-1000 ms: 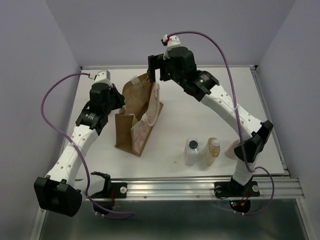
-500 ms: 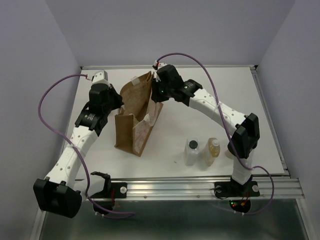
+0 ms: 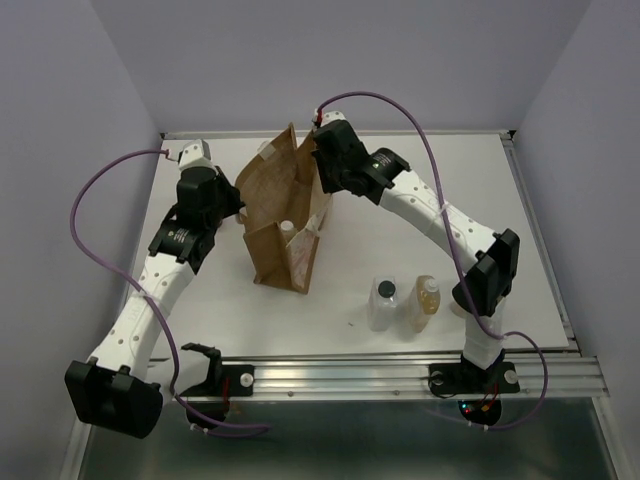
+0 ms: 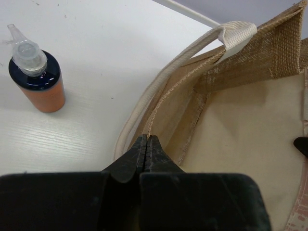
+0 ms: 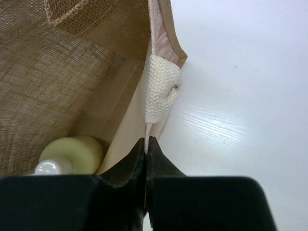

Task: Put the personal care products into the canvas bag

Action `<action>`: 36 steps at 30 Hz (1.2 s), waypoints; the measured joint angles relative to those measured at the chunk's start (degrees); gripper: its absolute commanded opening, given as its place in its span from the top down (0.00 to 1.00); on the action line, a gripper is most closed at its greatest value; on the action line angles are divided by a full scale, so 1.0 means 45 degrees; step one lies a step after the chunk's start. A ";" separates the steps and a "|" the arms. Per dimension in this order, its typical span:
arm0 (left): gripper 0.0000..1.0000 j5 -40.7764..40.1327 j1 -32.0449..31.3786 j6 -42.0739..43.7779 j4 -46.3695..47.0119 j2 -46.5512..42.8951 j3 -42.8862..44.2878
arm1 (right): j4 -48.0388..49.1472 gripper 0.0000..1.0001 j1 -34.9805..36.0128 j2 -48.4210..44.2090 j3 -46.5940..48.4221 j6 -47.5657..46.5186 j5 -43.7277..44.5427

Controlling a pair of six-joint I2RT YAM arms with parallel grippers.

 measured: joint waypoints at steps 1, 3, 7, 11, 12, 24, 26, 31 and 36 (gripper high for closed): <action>1.00 -0.0053 -0.0005 -0.0015 0.0000 0.0019 0.0010 | -0.0073 0.99 0.0000 0.0000 0.0078 -0.0136 0.0253; 1.00 -0.0131 -0.0010 -0.0039 -0.0024 0.0107 0.0058 | -0.0155 0.99 0.0000 0.0000 0.0087 -0.0282 0.0491; 1.00 -0.0262 -0.0010 -0.0058 -0.0034 0.0413 0.0219 | -0.0291 0.99 -0.0121 0.0253 0.0170 -0.0442 0.0753; 1.00 -0.0510 -0.0015 -0.0058 -0.0097 0.0792 0.0432 | -0.0457 0.99 -0.0500 0.0491 0.0194 -0.0461 0.0816; 1.00 -0.0612 -0.0015 -0.0063 -0.0141 0.0899 0.0500 | -0.0529 0.99 -0.0602 0.0534 0.0194 -0.0457 0.0835; 1.00 -0.1768 -0.0087 -0.0418 -0.0787 0.1001 0.0627 | -0.1273 0.99 -0.1588 0.0753 0.0194 -0.0277 0.1404; 1.00 -0.1909 -0.0087 -0.0481 -0.0894 0.1001 0.0646 | -0.1331 0.99 -0.1608 0.0753 0.0194 -0.0282 0.1564; 1.00 -0.2137 -0.0083 -0.0622 -0.1107 0.1001 0.0729 | -0.1491 0.99 -0.1608 0.0743 0.0194 -0.0306 0.1705; 1.00 -0.1860 -0.0058 -0.0622 -0.1039 0.1001 0.0729 | -0.1452 0.99 -0.1710 0.0738 0.0180 -0.0554 0.1336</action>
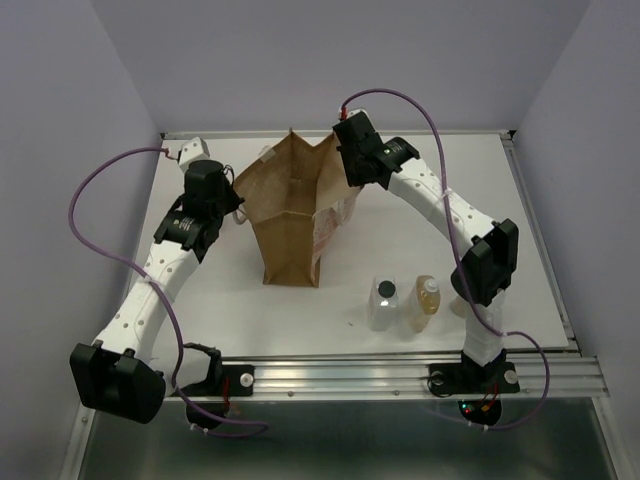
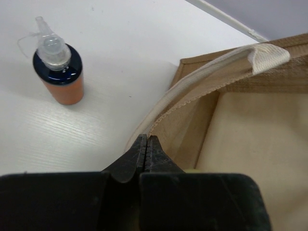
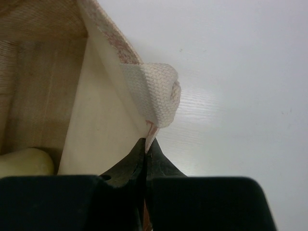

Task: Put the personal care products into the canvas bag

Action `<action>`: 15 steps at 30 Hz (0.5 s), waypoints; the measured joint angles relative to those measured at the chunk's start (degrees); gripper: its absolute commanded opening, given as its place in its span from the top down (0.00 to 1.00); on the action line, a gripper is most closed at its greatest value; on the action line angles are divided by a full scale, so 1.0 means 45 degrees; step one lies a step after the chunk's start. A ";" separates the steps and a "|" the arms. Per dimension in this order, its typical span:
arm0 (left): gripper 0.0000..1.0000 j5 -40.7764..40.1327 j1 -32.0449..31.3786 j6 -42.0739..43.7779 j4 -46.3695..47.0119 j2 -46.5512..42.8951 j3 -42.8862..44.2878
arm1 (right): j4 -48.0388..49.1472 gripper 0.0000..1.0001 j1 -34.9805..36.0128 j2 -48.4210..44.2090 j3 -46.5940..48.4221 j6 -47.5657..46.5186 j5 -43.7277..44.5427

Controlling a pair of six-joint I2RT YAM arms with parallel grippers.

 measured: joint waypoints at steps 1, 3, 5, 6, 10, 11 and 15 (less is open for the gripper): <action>1.00 0.0311 0.0010 0.0015 0.0131 0.0010 0.0000 | 0.0107 0.99 -0.0019 -0.0024 -0.0044 -0.0087 -0.0233; 1.00 0.0792 0.0015 0.0053 0.0374 0.0102 0.0005 | 0.0860 0.99 -0.0155 -0.0335 -0.0729 -0.0481 -0.1088; 1.00 0.1248 0.0063 0.0097 0.0631 0.0306 0.0034 | 0.1438 0.97 -0.0291 -0.0583 -0.1219 -0.0821 -0.2006; 1.00 0.1409 0.0087 0.0117 0.0699 0.0437 0.0092 | 0.1807 0.93 -0.0369 -0.0738 -0.1472 -0.1001 -0.2657; 1.00 0.1928 0.0170 0.0199 0.0962 0.0826 0.0262 | 0.2667 0.58 -0.0510 -0.0991 -0.1671 -0.1428 -0.4561; 1.00 0.2079 0.0180 0.0204 0.1001 0.0835 0.0277 | 0.2841 0.52 -0.0515 -0.1020 -0.1671 -0.1462 -0.4896; 1.00 0.2448 0.0180 0.0228 0.1098 0.0835 0.0301 | 0.3201 0.08 -0.0515 -0.1200 -0.1647 -0.1783 -0.6105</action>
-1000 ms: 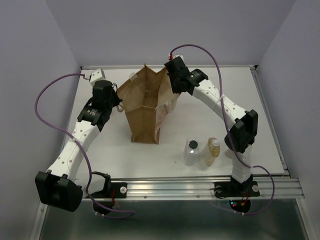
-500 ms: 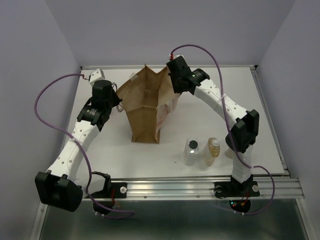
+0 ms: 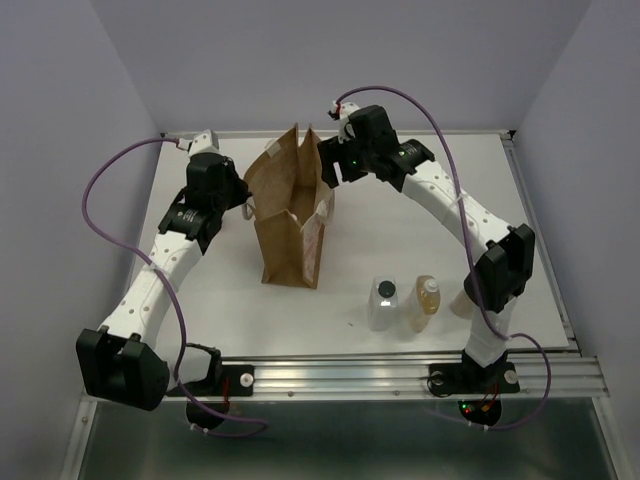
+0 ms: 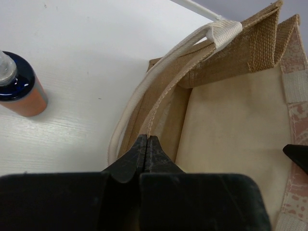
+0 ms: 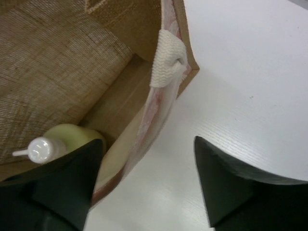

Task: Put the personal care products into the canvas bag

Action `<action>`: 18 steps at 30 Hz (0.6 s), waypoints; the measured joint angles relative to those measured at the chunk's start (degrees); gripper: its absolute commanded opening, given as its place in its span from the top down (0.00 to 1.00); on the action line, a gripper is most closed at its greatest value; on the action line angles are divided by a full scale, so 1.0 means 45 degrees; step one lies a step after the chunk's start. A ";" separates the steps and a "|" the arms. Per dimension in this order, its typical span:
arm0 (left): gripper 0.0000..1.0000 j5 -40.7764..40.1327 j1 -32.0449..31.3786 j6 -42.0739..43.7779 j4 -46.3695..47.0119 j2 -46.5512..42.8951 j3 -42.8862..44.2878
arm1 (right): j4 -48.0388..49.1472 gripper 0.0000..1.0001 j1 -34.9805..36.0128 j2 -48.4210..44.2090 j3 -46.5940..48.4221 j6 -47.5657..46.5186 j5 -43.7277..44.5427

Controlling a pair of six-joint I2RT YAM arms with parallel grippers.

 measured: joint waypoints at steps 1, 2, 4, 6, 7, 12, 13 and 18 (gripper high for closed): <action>1.00 0.0078 0.0000 0.0019 0.0015 0.0000 0.0000 | 0.0029 0.04 0.0000 -0.0039 0.0015 -0.0083 -0.0267; 1.00 0.0151 0.0000 0.0049 0.0024 0.0000 0.0000 | 0.0073 0.00 0.0000 -0.0087 0.0019 -0.0175 -0.0544; 1.00 0.0282 0.0000 0.0078 0.0058 0.0000 0.0005 | 0.0107 0.00 0.0000 -0.0257 0.0019 -0.0355 -0.1054; 1.00 0.0398 0.0000 0.0146 0.0078 0.0000 0.0005 | 0.0141 0.00 0.0000 -0.0661 -0.0102 -0.0461 -0.1627; 1.00 0.0418 0.0000 0.0155 0.0087 -0.0005 0.0005 | 0.0180 0.00 0.0000 -0.0967 -0.0321 -0.0486 -0.1797; 1.00 0.0539 -0.0010 0.0165 0.0107 -0.0029 0.0005 | 0.0044 0.00 0.0000 -0.4405 -0.2803 0.0092 -0.1423; 1.00 0.0544 -0.0015 0.0160 0.0107 -0.0034 0.0005 | -0.0097 0.00 0.0005 -0.5115 -0.3143 0.0427 -0.1166; 1.00 0.0631 -0.0015 0.0160 0.0121 -0.0034 0.0005 | -0.1316 0.00 0.0053 -0.7363 -0.3837 0.1972 -0.0525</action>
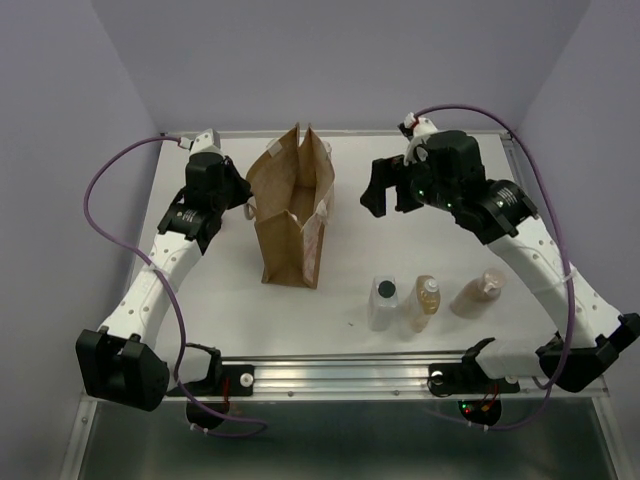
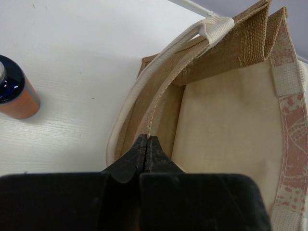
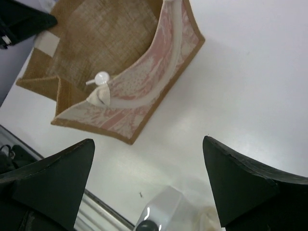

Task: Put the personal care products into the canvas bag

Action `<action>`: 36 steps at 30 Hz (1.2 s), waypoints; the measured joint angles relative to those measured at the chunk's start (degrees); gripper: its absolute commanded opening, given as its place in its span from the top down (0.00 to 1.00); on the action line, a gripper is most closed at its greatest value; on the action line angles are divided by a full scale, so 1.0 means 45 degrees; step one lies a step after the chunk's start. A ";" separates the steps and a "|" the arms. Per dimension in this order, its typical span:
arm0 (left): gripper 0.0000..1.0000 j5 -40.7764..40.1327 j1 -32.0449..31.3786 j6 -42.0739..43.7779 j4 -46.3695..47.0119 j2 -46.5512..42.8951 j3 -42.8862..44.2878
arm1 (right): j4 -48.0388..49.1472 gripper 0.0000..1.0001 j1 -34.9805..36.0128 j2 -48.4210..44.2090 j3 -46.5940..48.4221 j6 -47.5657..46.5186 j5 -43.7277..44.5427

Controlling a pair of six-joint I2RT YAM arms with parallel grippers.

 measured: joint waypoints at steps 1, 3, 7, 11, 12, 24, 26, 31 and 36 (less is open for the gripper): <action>1.00 0.0005 0.0005 0.0000 0.0000 0.0000 0.0000 | -0.0126 0.00 0.0034 -0.0063 -0.0107 0.0063 -0.0005; 1.00 0.0005 0.0000 0.0000 0.0000 0.0000 0.0000 | -0.0835 0.00 0.0194 -0.0044 -0.0549 0.0393 -0.0092; 1.00 -0.0010 0.0005 0.0000 -0.0005 -0.0029 -0.0005 | -0.2613 0.00 0.0646 0.0651 -0.1438 0.1001 -0.0092; 1.00 -0.0010 0.0000 -0.0005 -0.0019 -0.0117 -0.0015 | -0.3701 0.00 0.1001 0.0860 -0.2443 0.1671 0.0005; 1.00 -0.0010 0.0000 -0.0005 -0.0029 -0.0141 -0.0015 | -0.3861 0.00 0.1083 0.0797 -0.2637 0.1792 0.0024; 1.00 -0.0146 0.0000 -0.0019 -0.0029 -0.0471 -0.0267 | -0.4036 0.09 0.2443 0.0423 -0.4551 0.2905 0.0243; 1.00 -0.0141 0.0000 -0.0029 0.0015 -0.0471 -0.0325 | -0.4095 0.21 0.2701 0.0539 -0.4648 0.3099 0.0398; 1.00 -0.0078 0.0000 -0.0107 0.0068 -0.0471 -0.0355 | -0.4303 0.70 0.2948 0.0811 -0.4711 0.3560 0.1307; 1.00 -0.0024 0.0000 -0.0092 0.0083 -0.0471 -0.0355 | -0.4299 0.99 0.2948 0.0816 -0.4702 0.3764 0.1613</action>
